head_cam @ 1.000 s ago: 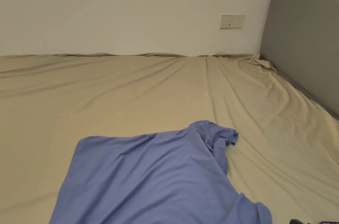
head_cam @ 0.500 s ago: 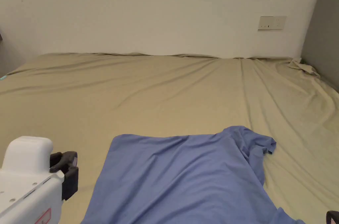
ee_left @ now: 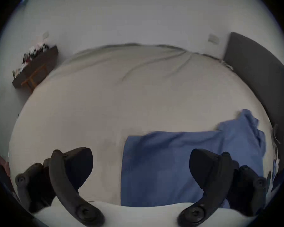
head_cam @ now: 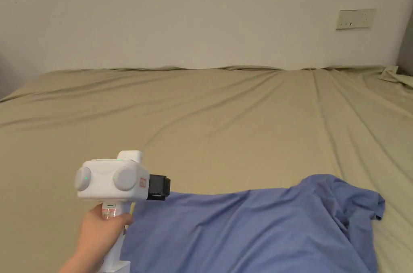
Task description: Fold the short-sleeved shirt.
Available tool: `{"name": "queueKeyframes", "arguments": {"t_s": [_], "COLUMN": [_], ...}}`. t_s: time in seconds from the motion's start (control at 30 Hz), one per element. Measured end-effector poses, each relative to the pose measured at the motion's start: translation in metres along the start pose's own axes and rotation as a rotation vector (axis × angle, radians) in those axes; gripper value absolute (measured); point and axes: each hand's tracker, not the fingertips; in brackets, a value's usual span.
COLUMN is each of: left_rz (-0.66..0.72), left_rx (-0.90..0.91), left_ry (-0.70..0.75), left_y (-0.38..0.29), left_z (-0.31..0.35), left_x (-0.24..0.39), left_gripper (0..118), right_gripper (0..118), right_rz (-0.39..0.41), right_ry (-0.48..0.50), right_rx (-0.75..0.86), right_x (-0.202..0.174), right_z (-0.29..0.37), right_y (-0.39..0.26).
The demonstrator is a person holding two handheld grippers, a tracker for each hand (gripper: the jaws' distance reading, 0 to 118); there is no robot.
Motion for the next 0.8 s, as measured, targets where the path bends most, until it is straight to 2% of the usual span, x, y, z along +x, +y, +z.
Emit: {"name": "queueKeyframes", "arguments": {"t_s": [0.1, 0.13, 0.17, 0.2, 0.23, 0.27, 0.33, 0.37, 0.4, 0.43, 0.47, 0.5, 0.53, 0.57, 0.6, 0.67, 0.7, 0.77, 0.8], "left_rz": [-0.007, -0.029, -0.037, -0.028, -0.019, -0.039, -0.113, -0.184, -0.199, -0.171, -0.139, -0.116, -0.119, -0.118, -0.120, -0.102, -0.102, -0.110, -0.113], "left_rx": [-0.005, -0.049, -0.128, -0.155, -0.126, -0.014, -0.053, -0.030, -0.032, -0.027, -0.036, -0.010, 0.002, 0.006, 0.009, 0.005, 0.007, 0.020, 0.018], "left_ry": [0.078, 0.078, 0.043, -0.017, -0.070, 0.029, -0.028, 0.015, 0.004, -0.010, -0.056, -0.071, -0.080, -0.072, -0.073, -0.107, -0.113, -0.107, -0.105], "left_y": [0.006, 0.004, 0.002, -0.001, -0.011, -0.018, -0.021, -0.022, -0.022, -0.022, -0.024, -0.024, -0.022, -0.019, -0.018, -0.017, -0.017, -0.011, -0.011], "left_z": [-0.031, -0.043, -0.048, -0.052, -0.049, -0.037, -0.029, -0.022, -0.017, -0.009, 0.004, 0.011, 0.019, 0.024, 0.028, 0.037, 0.039, 0.035, 0.034], "left_x": [-0.007, -0.005, -0.005, -0.006, -0.005, 0.001, 0.005, 0.005, 0.005, 0.003, 0.007, 0.006, 0.006, 0.005, 0.005, 0.006, 0.007, 0.007, 0.009], "left_gripper": [118, 114, 79, 16, 5, 5, 5, 5, 5, 5, 5, 5, 5, 5, 5, 5, 5, 5, 5], "right_gripper": [2, 2, 2, 2, 2, 2, 2, 2, 3, 39, 76, 97, 97, 118, 118, 118, 118, 118, 118], "right_rz": [0.000, 0.000, 0.003, 0.009, 0.020, 0.037, 0.044, 0.039, 0.032, 0.016, -0.034, -0.083, -0.140, -0.207, -0.293, -0.451, -0.492, -0.508, -0.478], "right_ry": [0.009, 0.015, 0.015, 0.015, 0.023, 0.035, 0.032, 0.031, 0.034, 0.036, 0.030, 0.037, 0.075, 0.140, 0.149, 0.139, 0.121, 0.032, -0.017], "right_rx": [-0.020, -0.028, -0.038, -0.048, -0.063, -0.082, -0.095, -0.091, -0.086, -0.079, -0.062, -0.063, -0.120, -0.145, -0.159, -0.296, -0.316, -0.410, -0.460], "right_x": [0.000, -0.001, -0.001, -0.002, -0.002, 0.000, 0.002, 0.005, 0.008, 0.010, 0.017, 0.025, 0.037, 0.048, 0.059, 0.082, 0.088, 0.098, 0.099], "right_z": [-0.023, -0.031, -0.039, -0.046, -0.053, -0.062, -0.080, -0.090, -0.098, -0.107, -0.119, -0.132, -0.158, -0.182, -0.206, -0.262, -0.273, -0.324, -0.343], "right_y": [0.003, 0.002, 0.002, 0.001, -0.001, 0.000, 0.005, 0.009, 0.014, 0.024, 0.033, 0.041, 0.050, 0.051, 0.059, 0.067, 0.069, 0.068, 0.066]}}
